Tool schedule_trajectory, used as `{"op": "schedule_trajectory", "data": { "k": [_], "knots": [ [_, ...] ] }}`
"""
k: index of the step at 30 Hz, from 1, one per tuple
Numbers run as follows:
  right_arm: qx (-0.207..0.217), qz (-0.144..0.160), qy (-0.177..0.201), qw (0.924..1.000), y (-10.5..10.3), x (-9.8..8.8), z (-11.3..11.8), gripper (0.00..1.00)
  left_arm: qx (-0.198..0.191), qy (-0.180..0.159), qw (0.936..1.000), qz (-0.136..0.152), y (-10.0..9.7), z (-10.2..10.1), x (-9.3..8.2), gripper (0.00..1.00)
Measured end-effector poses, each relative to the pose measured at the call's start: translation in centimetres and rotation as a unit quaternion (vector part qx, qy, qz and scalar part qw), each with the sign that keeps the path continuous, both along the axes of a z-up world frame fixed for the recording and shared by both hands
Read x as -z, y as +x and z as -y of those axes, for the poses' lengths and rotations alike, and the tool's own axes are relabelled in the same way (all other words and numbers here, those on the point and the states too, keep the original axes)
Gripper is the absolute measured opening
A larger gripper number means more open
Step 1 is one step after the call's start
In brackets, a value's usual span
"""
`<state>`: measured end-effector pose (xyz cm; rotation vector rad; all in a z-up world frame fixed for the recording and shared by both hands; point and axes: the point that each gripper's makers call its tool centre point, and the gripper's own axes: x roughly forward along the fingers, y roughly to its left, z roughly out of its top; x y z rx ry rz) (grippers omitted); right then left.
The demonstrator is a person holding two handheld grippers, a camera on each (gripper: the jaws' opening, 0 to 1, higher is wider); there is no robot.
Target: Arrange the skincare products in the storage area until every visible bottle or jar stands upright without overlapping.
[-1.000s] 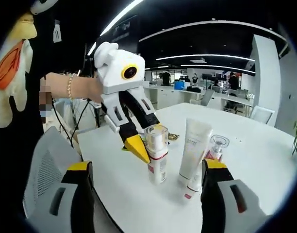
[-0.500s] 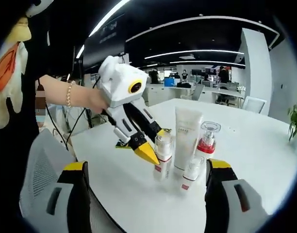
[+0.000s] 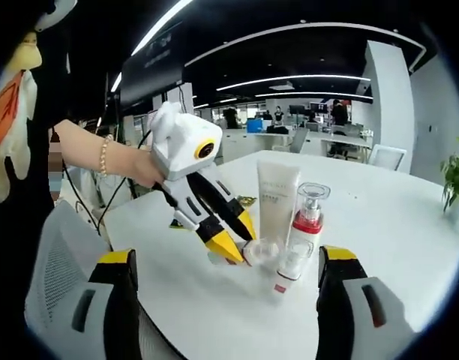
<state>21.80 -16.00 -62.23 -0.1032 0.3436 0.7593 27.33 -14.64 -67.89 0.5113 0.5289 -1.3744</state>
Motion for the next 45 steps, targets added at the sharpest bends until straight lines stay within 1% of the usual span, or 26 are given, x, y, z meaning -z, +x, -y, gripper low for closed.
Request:
{"op": "schedule_trajectory", "data": {
  "k": [5, 6, 7, 8, 9, 10, 11, 12, 15, 16, 17, 23, 30, 31, 32, 35, 40, 44, 45],
  "knots": [
    [-0.001, -0.006, 0.001, 1.0000, 0.1, 0.4, -0.1, 1.00, 0.002, 0.005, 1.0000, -0.004, -0.3, -0.5, 0.2, 0.19],
    [-0.001, -0.007, 0.001, 1.0000, 0.1, 0.5, -0.1, 1.00, 0.001, 0.007, 1.0000, -0.005, -0.3, -0.7, 0.3, 0.09],
    [-0.001, -0.008, 0.001, 1.0000, 0.1, 0.6, -0.1, 1.00, -0.001, 0.018, 0.9998, 0.008, 0.1, -1.3, 0.3, 0.06],
    [0.000, -0.009, 0.000, 1.0000, 0.1, 0.7, 0.0, 1.00, -0.038, -0.002, 0.9993, -0.005, 0.4, -1.1, 0.3, 0.03],
    [0.004, -0.013, 0.002, 0.9999, 0.2, 1.0, 0.2, 1.00, -0.010, 0.014, 0.9999, 0.000, 0.0, -1.3, 0.8, 0.03],
    [0.013, -0.019, 0.007, 0.9997, 0.3, 1.3, 0.5, 1.00, -0.016, 0.019, 0.9997, 0.000, -0.2, -1.4, 1.2, 0.03],
    [0.017, -0.021, 0.009, 0.9996, 0.3, 1.5, 0.7, 1.00, -0.013, 0.024, 0.9996, 0.005, -0.1, -1.5, 1.4, 0.03],
    [0.020, -0.022, 0.009, 0.9995, 0.3, 1.7, 0.9, 1.00, -0.011, 0.026, 0.9996, 0.004, -0.3, -1.5, 1.7, 0.03],
    [0.035, -0.030, 0.012, 0.9989, 0.2, 2.3, 1.8, 1.00, -0.008, 0.033, 0.9994, 0.002, -1.0, -1.6, 1.5, 0.03],
    [0.037, -0.032, 0.014, 0.9987, 0.2, 2.4, 2.0, 1.00, -0.006, 0.035, 0.9994, 0.001, -1.2, -1.5, 1.6, 0.03],
    [0.042, -0.034, 0.015, 0.9984, 0.1, 2.5, 2.3, 1.00, -0.004, 0.037, 0.9993, 0.001, -1.0, -1.5, 1.7, 0.03],
    [0.049, -0.038, 0.012, 0.9980, -0.1, 2.7, 2.9, 1.00, 0.002, 0.044, 0.9990, -0.001, -1.1, -1.1, 1.7, 0.03],
    [0.051, -0.036, 0.011, 0.9980, 0.0, 2.6, 3.0, 1.00, 0.016, 0.054, 0.9984, 0.005, -1.0, -1.0, 1.7, 0.04],
    [0.051, -0.036, 0.011, 0.9980, 0.0, 2.6, 3.0, 1.00, 0.017, 0.056, 0.9983, 0.005, -0.9, -1.1, 1.7, 0.04],
    [0.051, -0.036, 0.012, 0.9980, 0.0, 2.6, 3.0, 1.00, 0.017, 0.061, 0.9980, 0.005, -0.9, -1.0, 1.9, 0.07],
    [0.050, -0.035, 0.013, 0.9980, 0.0, 2.6, 2.9, 1.00, 0.017, 0.074, 0.9971, 0.000, -1.2, -1.4, 2.2, 0.17],
    [0.056, -0.033, 0.017, 0.9977, 0.0, 2.4, 2.9, 1.00, 0.020, 0.095, 0.9953, 0.000, -1.3, -1.5, 2.6, 0.21],
    [0.057, -0.035, 0.017, 0.9976, -0.1, 2.6, 3.0, 1.00, 0.014, 0.118, 0.9929, 0.004, -0.8, -1.7, 3.3, 0.26],
    [0.057, -0.036, 0.017, 0.9976, -0.2, 2.7, 3.0, 1.00, 0.012, 0.125, 0.9921, 0.002, -1.0, -1.8, 3.4, 0.27]
  ]
}}
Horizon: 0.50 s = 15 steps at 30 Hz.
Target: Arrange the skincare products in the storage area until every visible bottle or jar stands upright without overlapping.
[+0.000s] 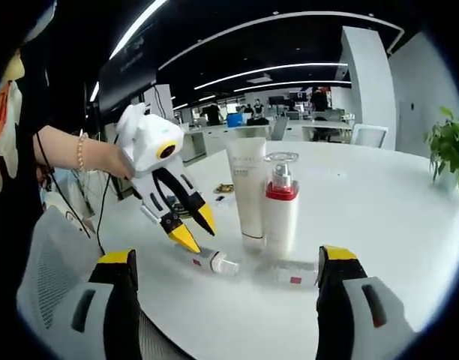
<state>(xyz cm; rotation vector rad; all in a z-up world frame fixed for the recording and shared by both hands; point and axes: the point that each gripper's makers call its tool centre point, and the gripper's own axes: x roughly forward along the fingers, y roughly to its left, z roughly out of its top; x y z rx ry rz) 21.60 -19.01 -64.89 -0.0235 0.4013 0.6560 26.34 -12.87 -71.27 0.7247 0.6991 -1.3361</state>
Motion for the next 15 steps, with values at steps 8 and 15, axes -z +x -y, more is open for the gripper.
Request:
{"op": "schedule_trajectory", "data": {
  "k": [8, 15],
  "knots": [
    [0.009, -0.003, -0.001, 1.0000, -0.4, 0.3, 0.7, 1.00, 0.000, 0.057, 0.9983, -0.008, -0.5, 0.1, 1.8, 0.30],
    [0.017, -0.008, -0.002, 0.9998, -0.7, 0.5, 1.3, 0.98, 0.011, 0.122, 0.9924, 0.009, -0.7, 0.0, 3.5, 0.28]
  ]
}}
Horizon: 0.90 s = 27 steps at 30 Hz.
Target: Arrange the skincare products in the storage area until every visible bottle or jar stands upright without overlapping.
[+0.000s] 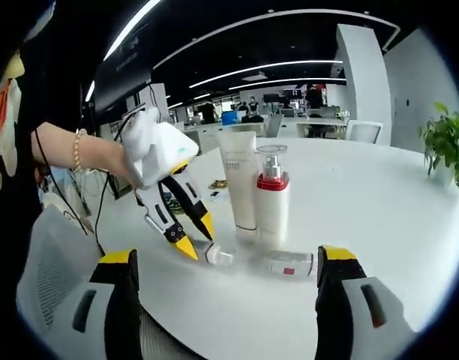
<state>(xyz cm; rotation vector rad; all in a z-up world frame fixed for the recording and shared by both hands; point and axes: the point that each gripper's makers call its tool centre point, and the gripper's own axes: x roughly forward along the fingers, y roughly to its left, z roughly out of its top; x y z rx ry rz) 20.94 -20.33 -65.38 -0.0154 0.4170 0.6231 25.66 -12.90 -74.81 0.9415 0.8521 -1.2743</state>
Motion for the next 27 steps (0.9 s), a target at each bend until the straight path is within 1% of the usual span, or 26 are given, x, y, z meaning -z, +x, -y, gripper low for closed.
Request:
{"op": "schedule_trajectory", "data": {
  "k": [2, 4, 6, 7, 9, 12, 20, 27],
  "knots": [
    [0.002, -0.001, 0.004, 1.0000, -0.1, 0.0, 0.1, 0.98, 0.004, 0.016, 0.9999, 0.003, -0.1, -0.1, 0.2, 0.28],
    [0.004, -0.002, 0.003, 1.0000, -0.2, 0.1, 0.2, 0.98, 0.005, 0.028, 0.9996, -0.002, -0.3, -0.4, 0.5, 0.28],
    [0.004, -0.003, 0.003, 1.0000, -0.2, 0.2, 0.3, 0.98, 0.005, 0.047, 0.9989, -0.003, -0.4, -0.7, 1.3, 0.28],
    [0.004, -0.004, 0.003, 1.0000, -0.3, 0.3, 0.3, 0.98, 0.008, 0.053, 0.9986, -0.003, -0.3, -0.9, 1.2, 0.27],
    [0.005, -0.005, 0.002, 1.0000, -0.3, 0.4, 0.3, 0.98, 0.007, 0.066, 0.9978, -0.006, -0.4, -1.2, 1.6, 0.27],
    [0.007, -0.006, 0.002, 1.0000, -0.4, 0.4, 0.5, 0.98, 0.009, 0.073, 0.9973, -0.005, -0.5, -1.1, 2.1, 0.27],
    [0.011, -0.008, 0.001, 0.9999, -0.5, 0.5, 0.9, 0.97, 0.014, 0.080, 0.9966, -0.011, -0.5, -1.3, 2.1, 0.27],
    [0.010, -0.010, 0.000, 0.9999, -0.5, 0.6, 0.9, 0.97, 0.010, 0.082, 0.9964, -0.021, -0.6, -1.4, 2.2, 0.26]
  ]
}}
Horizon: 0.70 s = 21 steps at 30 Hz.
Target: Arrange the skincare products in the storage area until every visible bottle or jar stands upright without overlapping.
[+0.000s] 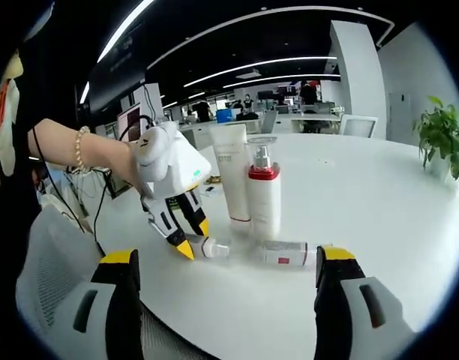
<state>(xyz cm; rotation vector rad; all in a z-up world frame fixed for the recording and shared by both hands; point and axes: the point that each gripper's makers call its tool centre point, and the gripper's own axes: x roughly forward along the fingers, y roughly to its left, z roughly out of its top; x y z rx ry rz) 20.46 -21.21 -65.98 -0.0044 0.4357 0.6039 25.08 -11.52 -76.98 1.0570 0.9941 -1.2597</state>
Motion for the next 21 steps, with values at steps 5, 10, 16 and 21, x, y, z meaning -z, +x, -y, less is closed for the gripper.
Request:
{"op": "schedule_trajectory", "data": {
  "k": [5, 10, 16, 21],
  "knots": [
    [-0.004, 0.000, 0.001, 1.0000, 0.0, -0.1, -0.4, 0.96, 0.009, -0.006, 0.9999, 0.005, -0.2, -0.2, -0.2, 0.22],
    [-0.013, 0.001, 0.009, 0.9999, 0.0, -0.4, -1.0, 0.96, -0.032, -0.092, 0.9947, -0.034, -0.8, 1.1, -2.1, 0.22],
    [-0.025, 0.001, 0.021, 0.9995, 0.0, -0.6, -2.2, 0.94, -0.085, -0.193, 0.9742, -0.080, -0.9, 1.9, -6.6, 0.22],
    [-0.039, 0.004, 0.028, 0.9989, 0.0, -0.9, -3.4, 0.93, -0.112, -0.260, 0.9520, -0.117, -1.0, 2.5, -9.6, 0.22]
  ]
}}
